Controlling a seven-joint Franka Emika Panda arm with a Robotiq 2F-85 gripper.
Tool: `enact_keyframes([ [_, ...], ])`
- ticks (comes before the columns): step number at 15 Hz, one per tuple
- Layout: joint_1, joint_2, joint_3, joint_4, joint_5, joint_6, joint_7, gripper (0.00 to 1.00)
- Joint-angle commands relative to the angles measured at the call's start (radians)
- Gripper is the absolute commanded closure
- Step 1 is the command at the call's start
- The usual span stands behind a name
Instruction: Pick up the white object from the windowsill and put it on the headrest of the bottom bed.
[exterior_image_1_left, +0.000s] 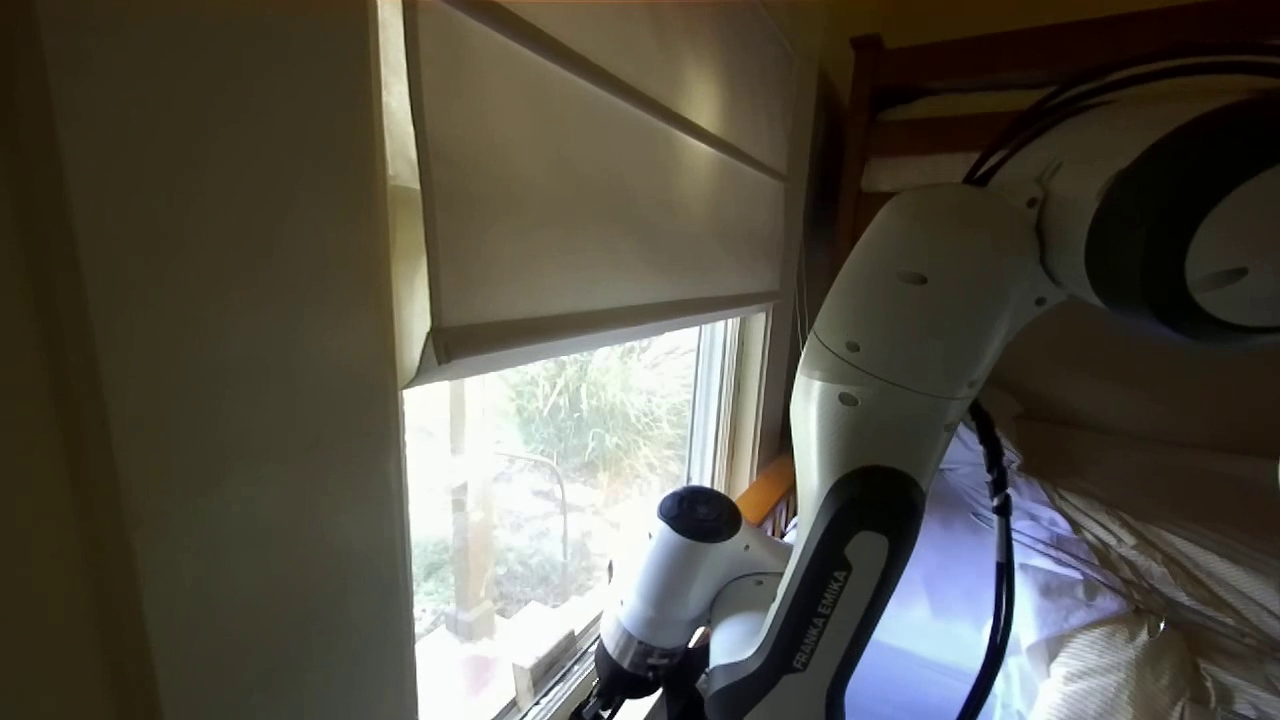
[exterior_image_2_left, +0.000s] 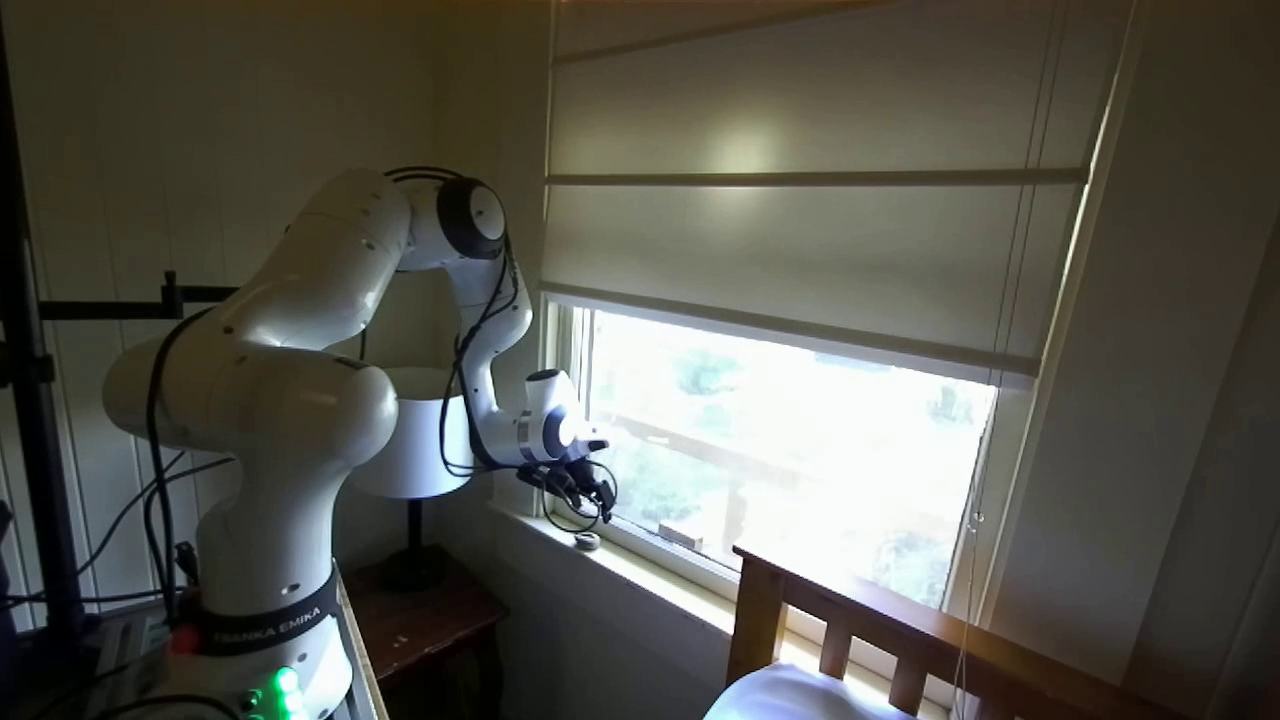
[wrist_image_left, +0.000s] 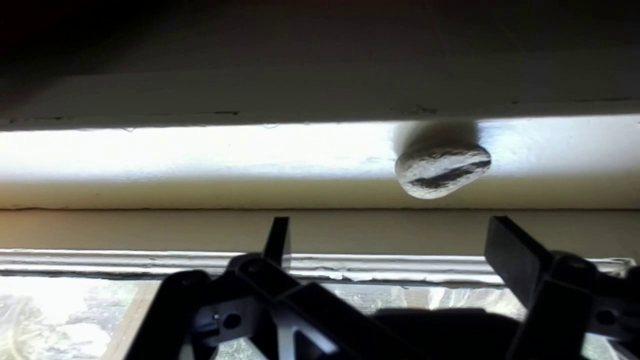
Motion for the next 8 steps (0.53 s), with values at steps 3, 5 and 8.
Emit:
enact_keyframes([
  [3,-0.01,0.096,0.048,0.075,0.14,0.063,-0.143,0.0],
  [5,-0.034,0.124,0.071,0.116,0.154,0.062,-0.187,0.0],
  [8,-0.09,0.156,0.124,0.178,0.155,0.039,-0.234,0.0],
])
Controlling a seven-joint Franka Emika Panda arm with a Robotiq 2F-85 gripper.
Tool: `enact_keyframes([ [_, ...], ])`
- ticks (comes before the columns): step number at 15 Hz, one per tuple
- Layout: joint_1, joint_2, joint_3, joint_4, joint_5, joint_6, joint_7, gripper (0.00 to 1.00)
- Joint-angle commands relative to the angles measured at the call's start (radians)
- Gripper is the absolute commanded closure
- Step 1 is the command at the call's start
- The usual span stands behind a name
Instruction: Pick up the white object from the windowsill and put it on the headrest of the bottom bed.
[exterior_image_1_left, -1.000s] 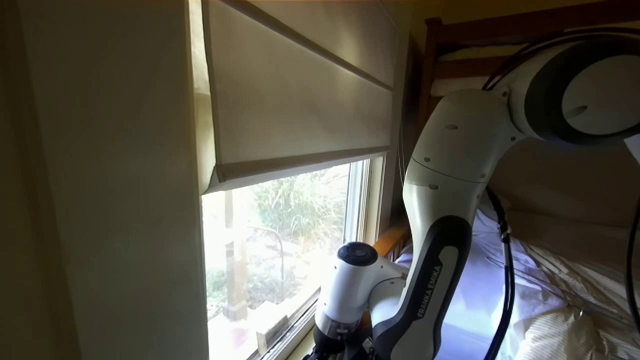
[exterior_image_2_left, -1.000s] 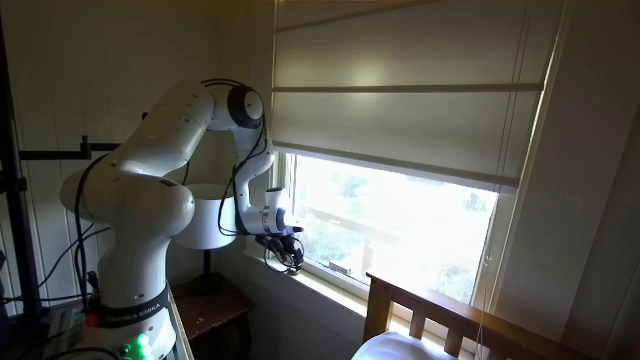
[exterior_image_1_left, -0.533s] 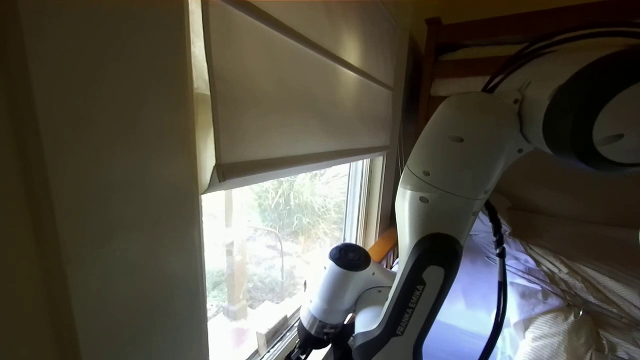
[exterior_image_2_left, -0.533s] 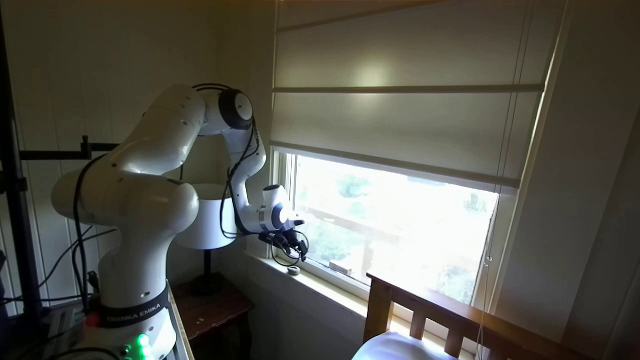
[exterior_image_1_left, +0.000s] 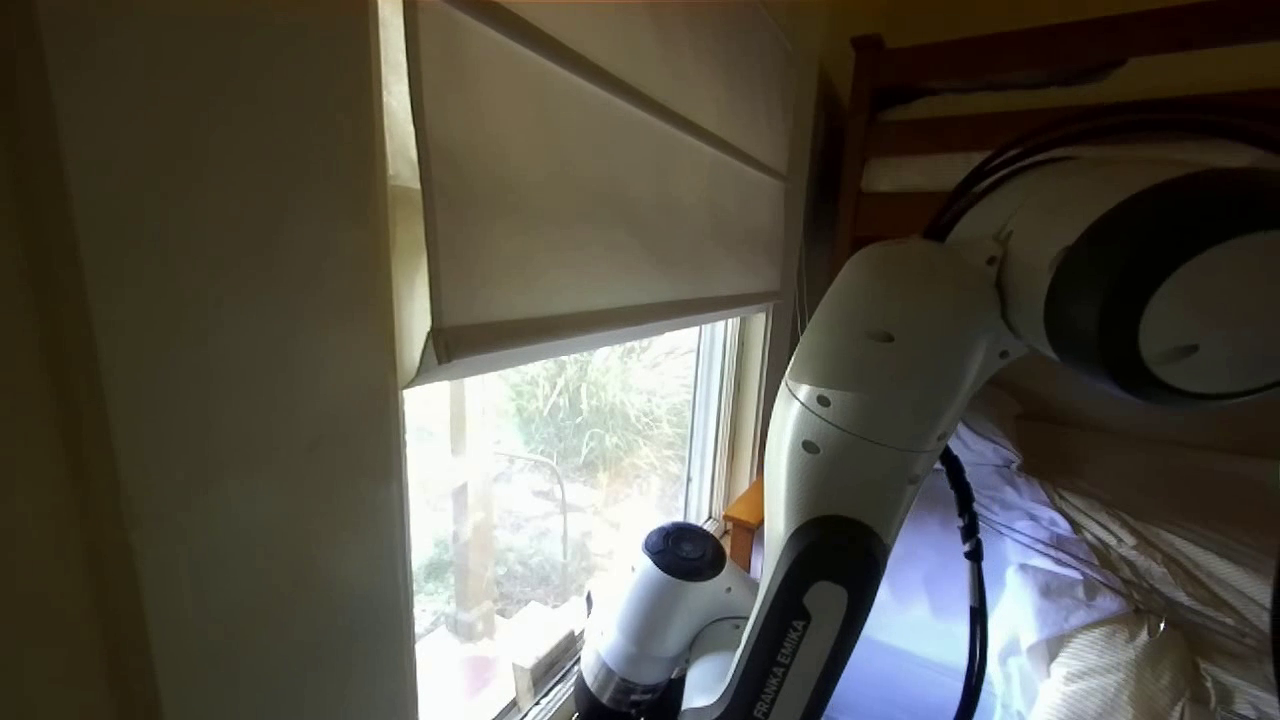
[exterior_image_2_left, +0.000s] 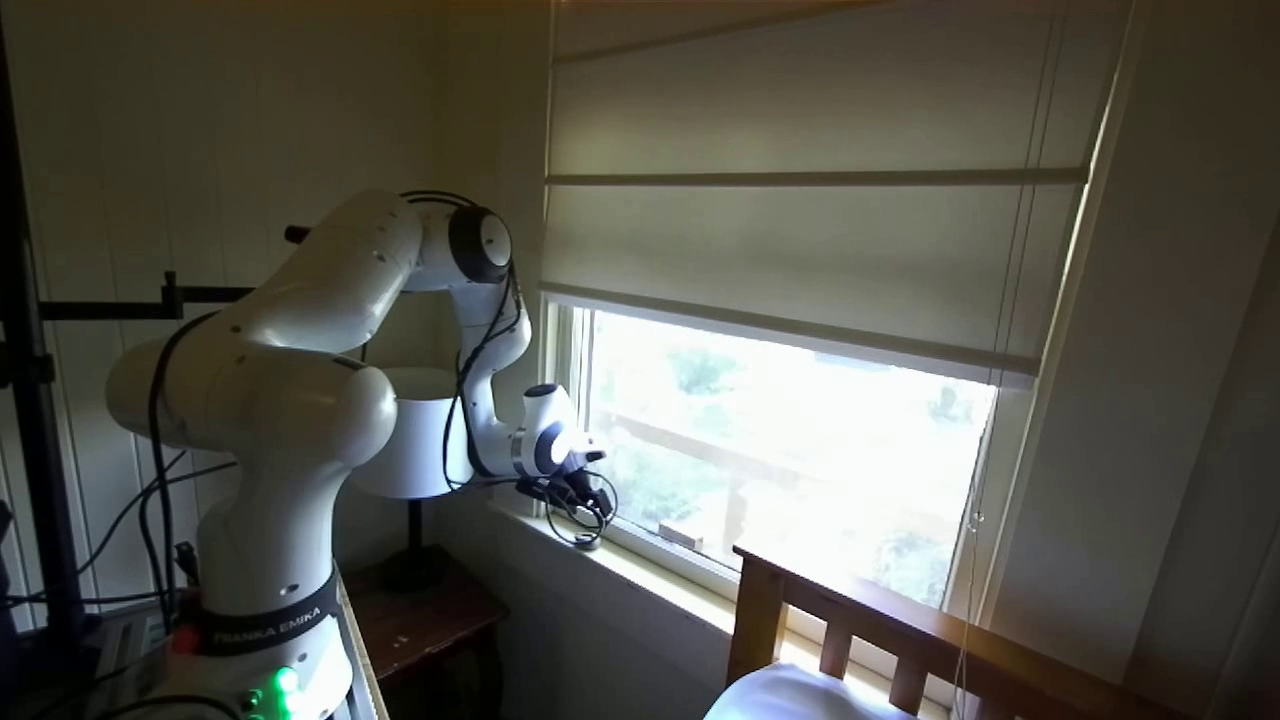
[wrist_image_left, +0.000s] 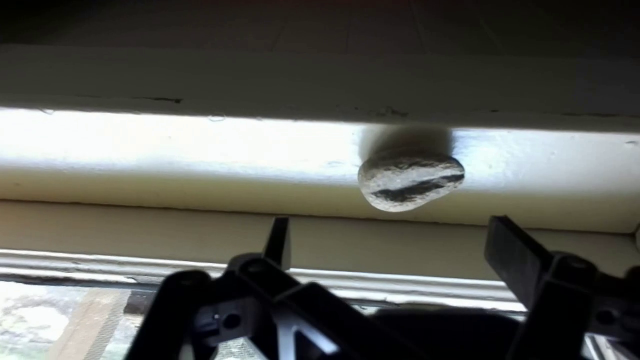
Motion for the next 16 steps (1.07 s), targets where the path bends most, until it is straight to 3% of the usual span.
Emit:
enact_keyframes([
  [1,-0.075,0.064,0.07,0.104,0.032,-0.012,-0.085,0.0],
  [6,-0.111,0.113,0.097,0.179,0.04,-0.044,-0.099,0.0],
  [16,-0.104,0.189,0.108,0.264,0.035,-0.096,-0.082,0.0],
])
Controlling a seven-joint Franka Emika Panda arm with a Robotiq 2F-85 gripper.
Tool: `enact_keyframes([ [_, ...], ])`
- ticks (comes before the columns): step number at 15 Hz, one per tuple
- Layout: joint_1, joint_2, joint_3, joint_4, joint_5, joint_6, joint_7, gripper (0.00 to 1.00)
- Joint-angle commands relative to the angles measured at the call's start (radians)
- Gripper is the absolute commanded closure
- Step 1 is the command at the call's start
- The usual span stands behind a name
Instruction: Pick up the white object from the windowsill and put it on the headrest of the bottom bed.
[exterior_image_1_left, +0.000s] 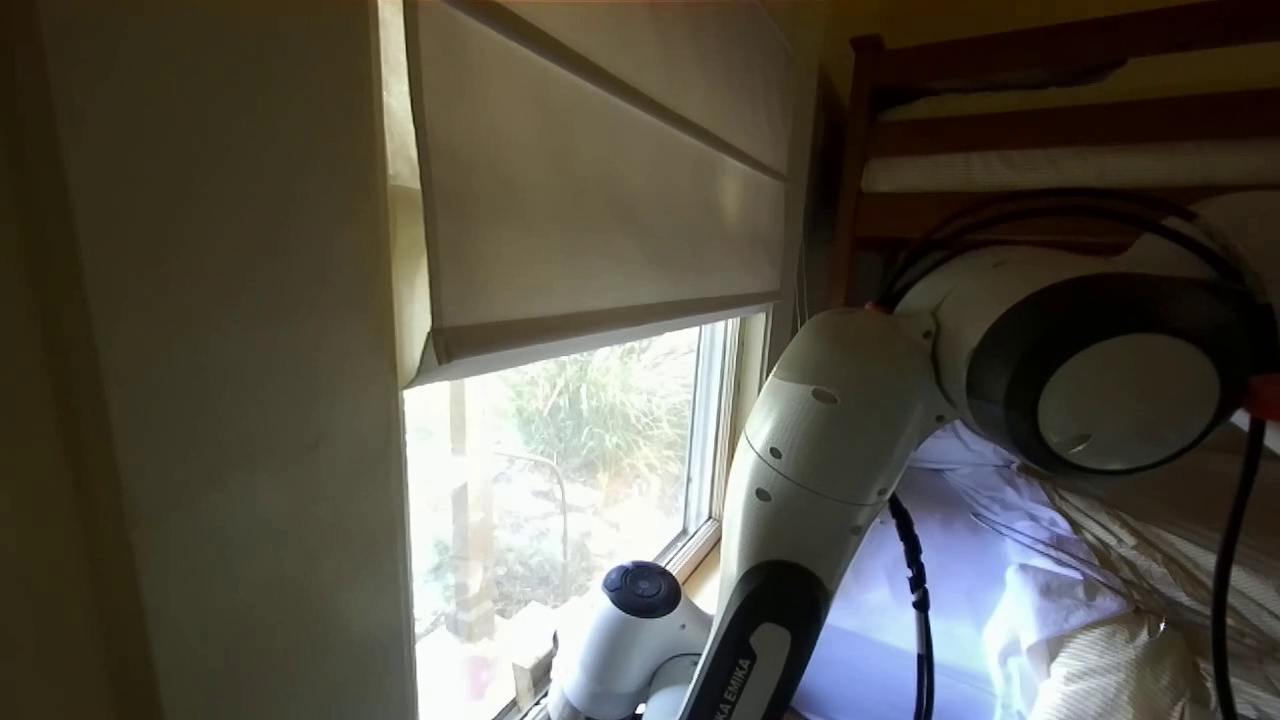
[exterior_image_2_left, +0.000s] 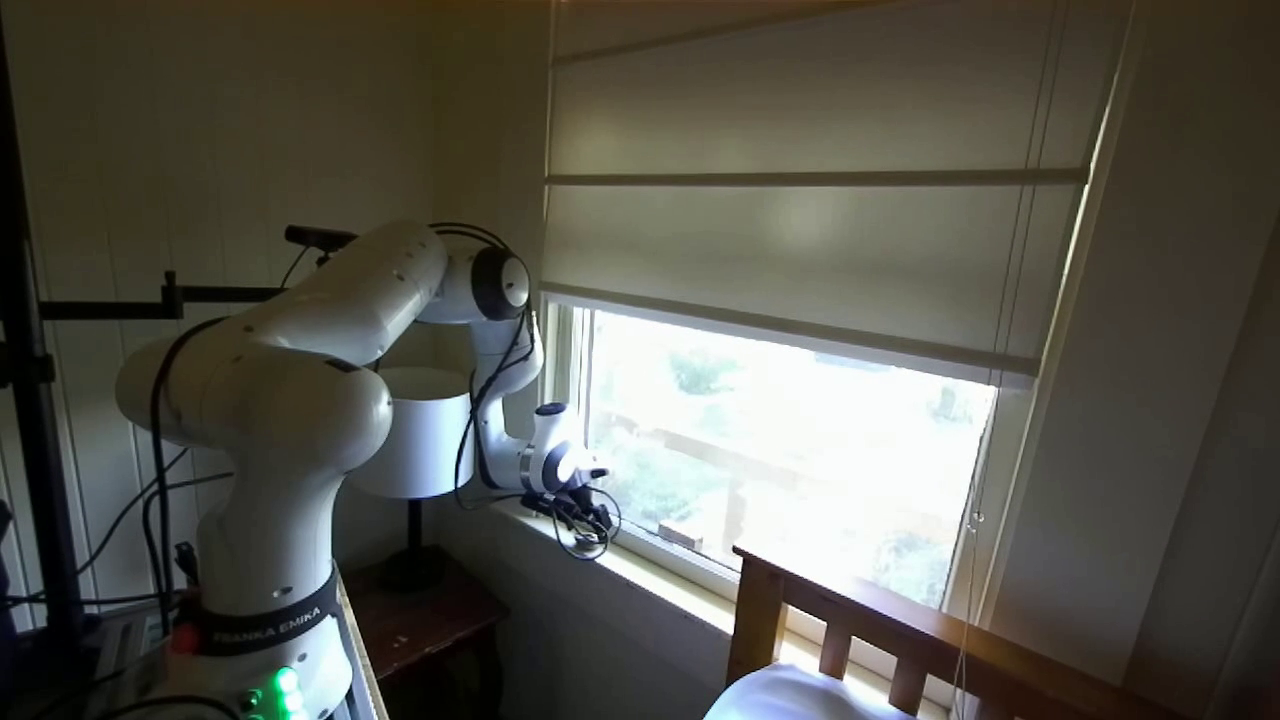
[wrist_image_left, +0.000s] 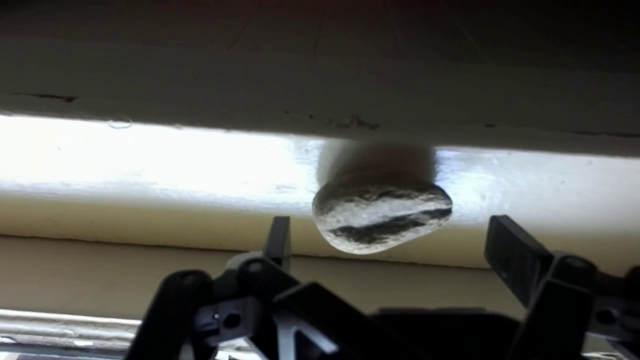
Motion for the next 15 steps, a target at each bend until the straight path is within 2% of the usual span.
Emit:
enact_keyframes([
  [1,-0.003,0.038,0.006,0.062,0.032,-0.04,-0.016,0.0],
  [15,0.018,0.053,-0.013,0.088,0.026,-0.099,0.018,0.0],
])
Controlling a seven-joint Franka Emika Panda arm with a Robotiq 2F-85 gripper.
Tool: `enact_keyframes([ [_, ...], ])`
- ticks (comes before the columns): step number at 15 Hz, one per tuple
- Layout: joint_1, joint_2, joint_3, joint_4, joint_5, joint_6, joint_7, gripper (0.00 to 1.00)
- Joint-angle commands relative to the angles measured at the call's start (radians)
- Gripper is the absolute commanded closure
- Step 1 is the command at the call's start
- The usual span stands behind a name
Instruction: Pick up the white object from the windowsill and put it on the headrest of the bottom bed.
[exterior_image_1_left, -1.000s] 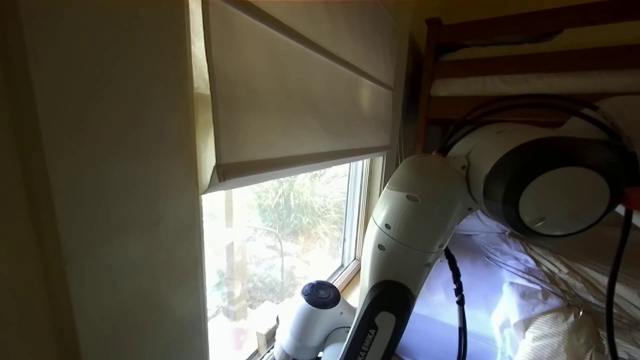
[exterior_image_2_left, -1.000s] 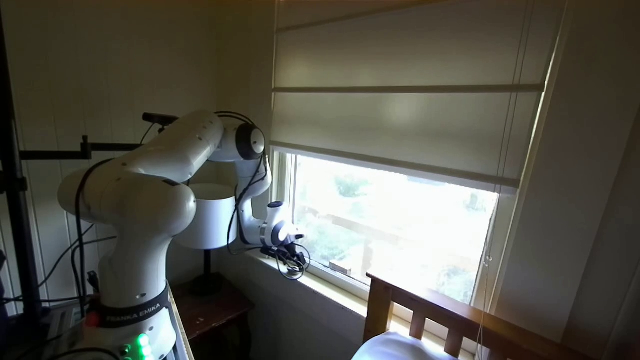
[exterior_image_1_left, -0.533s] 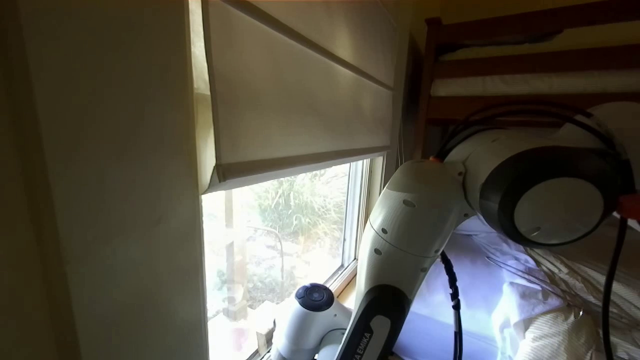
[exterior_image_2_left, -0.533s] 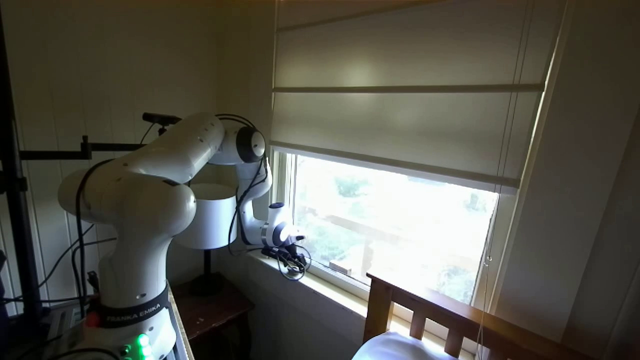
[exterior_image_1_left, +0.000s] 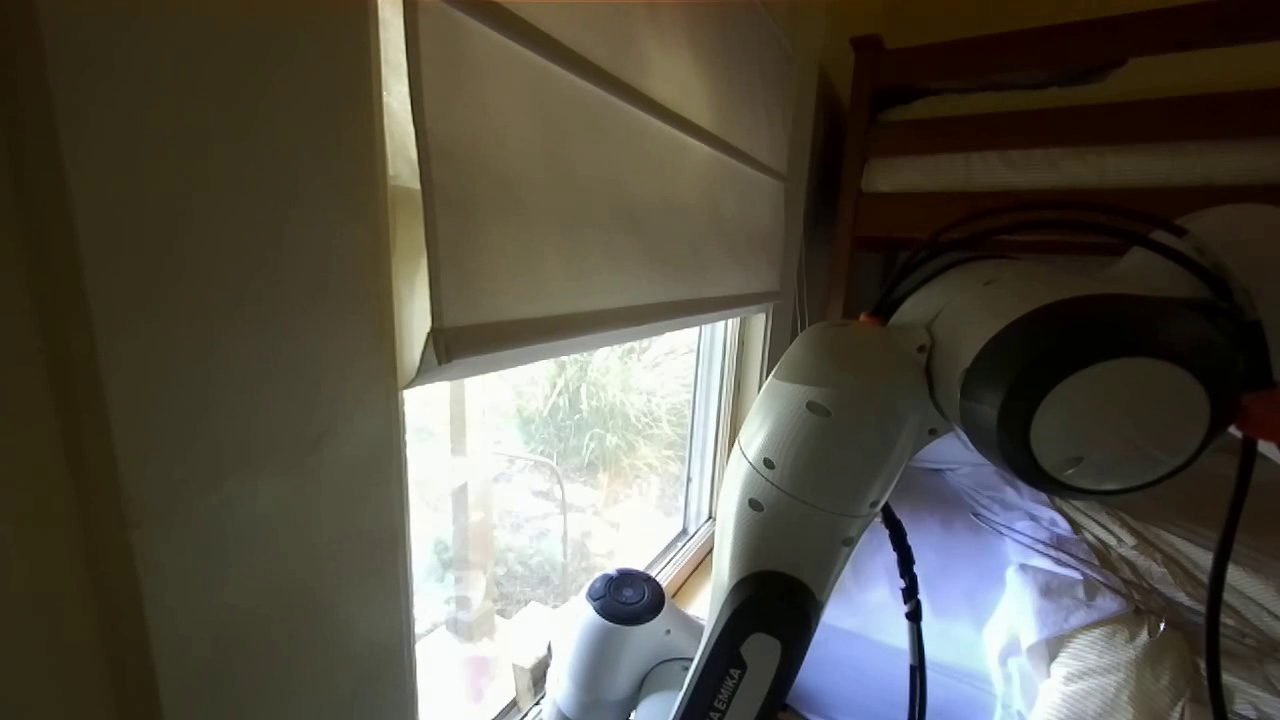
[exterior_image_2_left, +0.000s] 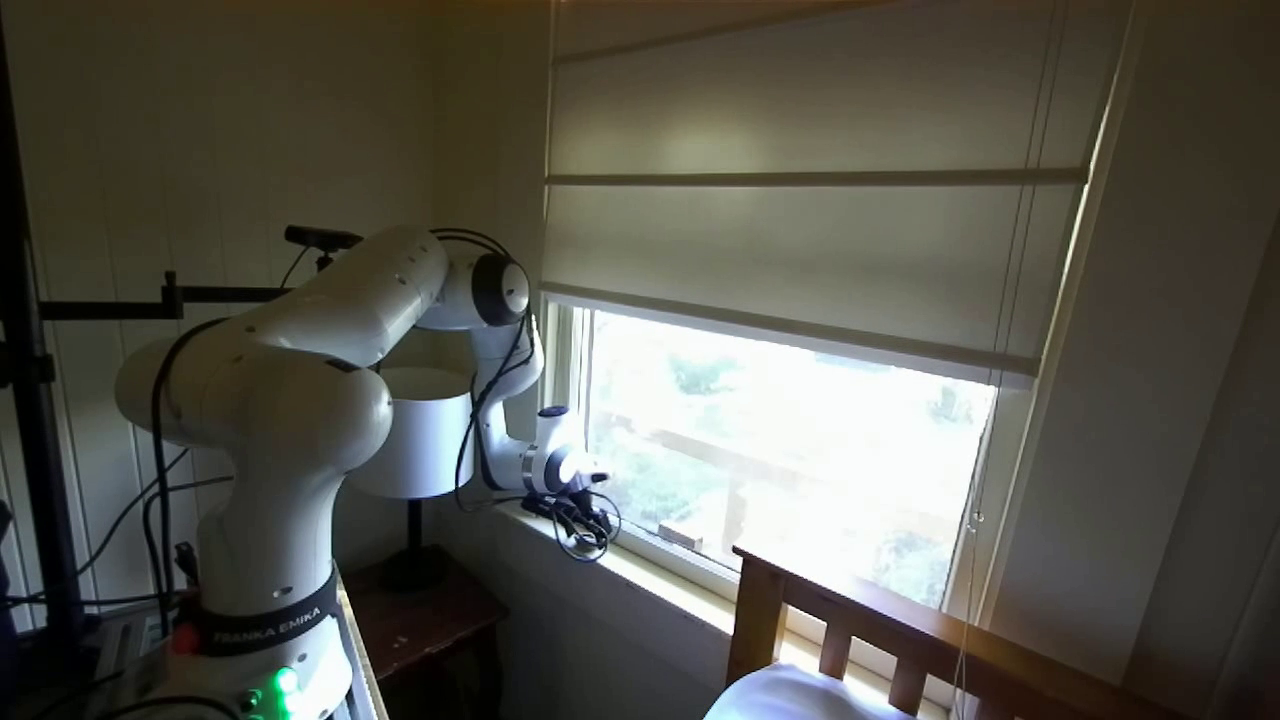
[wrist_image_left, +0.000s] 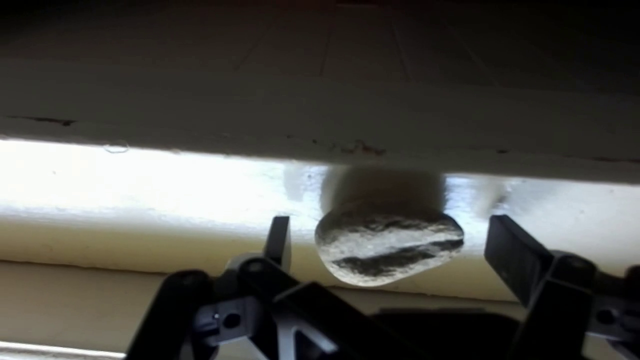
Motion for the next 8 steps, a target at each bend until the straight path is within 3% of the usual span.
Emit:
enact_keyframes([
  [1,0.017,0.025,-0.011,0.046,0.028,-0.027,0.014,0.0],
  [5,0.023,0.028,-0.017,0.063,0.035,-0.029,0.036,0.04],
  [8,0.022,0.032,-0.015,0.071,0.035,-0.037,0.044,0.0],
])
